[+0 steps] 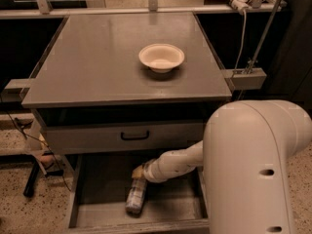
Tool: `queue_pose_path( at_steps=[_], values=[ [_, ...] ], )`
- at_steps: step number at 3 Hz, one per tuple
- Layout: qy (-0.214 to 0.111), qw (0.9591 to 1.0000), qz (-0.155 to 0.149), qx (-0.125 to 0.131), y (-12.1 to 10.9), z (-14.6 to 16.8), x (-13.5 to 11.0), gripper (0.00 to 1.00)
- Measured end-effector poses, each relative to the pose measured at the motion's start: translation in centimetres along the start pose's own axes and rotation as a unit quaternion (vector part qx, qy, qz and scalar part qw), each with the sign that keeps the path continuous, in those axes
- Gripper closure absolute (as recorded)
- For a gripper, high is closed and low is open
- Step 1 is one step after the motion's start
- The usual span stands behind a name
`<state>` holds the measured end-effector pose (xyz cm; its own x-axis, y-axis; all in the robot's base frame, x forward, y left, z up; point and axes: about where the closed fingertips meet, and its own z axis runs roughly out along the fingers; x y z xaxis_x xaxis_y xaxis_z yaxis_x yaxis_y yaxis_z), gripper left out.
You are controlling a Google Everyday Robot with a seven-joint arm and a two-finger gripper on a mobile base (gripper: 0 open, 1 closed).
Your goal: Place blue plastic bottle into middle drawer
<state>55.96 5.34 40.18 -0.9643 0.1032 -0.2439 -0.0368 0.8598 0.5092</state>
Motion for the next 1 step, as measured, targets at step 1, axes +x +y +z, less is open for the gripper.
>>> queue_pose_path(
  at_steps=[1],
  values=[
    [0.0,1.0,0.0,0.0,0.0,0.0,0.0,0.0]
  ],
)
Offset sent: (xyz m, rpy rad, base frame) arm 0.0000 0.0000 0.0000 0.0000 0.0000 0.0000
